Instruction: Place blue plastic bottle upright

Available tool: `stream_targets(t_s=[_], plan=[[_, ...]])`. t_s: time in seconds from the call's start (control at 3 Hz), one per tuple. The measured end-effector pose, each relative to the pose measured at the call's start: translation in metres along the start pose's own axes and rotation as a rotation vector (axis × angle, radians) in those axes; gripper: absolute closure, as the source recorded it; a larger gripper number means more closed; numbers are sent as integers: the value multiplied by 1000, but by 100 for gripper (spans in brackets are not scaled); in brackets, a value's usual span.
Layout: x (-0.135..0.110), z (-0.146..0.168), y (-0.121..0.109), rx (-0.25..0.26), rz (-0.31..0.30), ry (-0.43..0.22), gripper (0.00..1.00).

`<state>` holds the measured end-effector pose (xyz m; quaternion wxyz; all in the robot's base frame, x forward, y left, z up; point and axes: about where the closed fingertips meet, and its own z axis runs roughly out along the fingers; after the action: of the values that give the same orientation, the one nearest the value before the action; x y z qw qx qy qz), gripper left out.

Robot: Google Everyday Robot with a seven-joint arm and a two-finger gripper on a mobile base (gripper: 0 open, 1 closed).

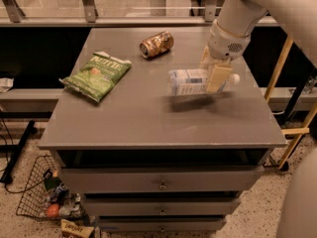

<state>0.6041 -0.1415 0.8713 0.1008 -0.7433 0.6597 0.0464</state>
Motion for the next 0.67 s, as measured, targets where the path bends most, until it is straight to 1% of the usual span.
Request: stream_targets(t_s=[0.33, 0.67], plan=[[-18, -37, 1, 159, -93, 30, 100], [-37, -79, 7, 369, -181, 129, 100]])
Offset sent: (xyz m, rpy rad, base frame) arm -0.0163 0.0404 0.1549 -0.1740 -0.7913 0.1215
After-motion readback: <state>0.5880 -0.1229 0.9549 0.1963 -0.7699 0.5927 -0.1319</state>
